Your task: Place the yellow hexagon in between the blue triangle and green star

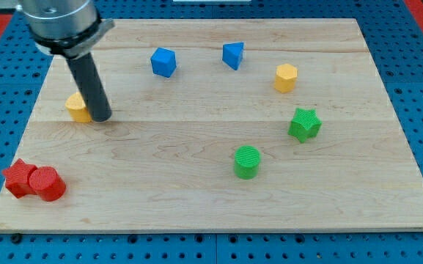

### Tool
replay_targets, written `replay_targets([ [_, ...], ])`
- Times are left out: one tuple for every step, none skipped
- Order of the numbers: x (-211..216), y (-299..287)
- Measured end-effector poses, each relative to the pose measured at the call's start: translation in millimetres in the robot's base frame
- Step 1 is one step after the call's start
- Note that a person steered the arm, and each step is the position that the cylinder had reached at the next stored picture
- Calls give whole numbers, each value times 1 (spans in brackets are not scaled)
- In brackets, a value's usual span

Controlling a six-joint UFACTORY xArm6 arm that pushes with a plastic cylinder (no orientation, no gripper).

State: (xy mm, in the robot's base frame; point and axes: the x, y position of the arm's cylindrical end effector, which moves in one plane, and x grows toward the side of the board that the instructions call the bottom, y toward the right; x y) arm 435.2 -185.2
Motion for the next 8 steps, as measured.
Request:
replay_targets([
  [-8,-16],
  [-18,-23],
  [-22,-12],
  [-27,80],
  [-27,185],
  [-36,293],
  [-65,376],
  [-106,377],
])
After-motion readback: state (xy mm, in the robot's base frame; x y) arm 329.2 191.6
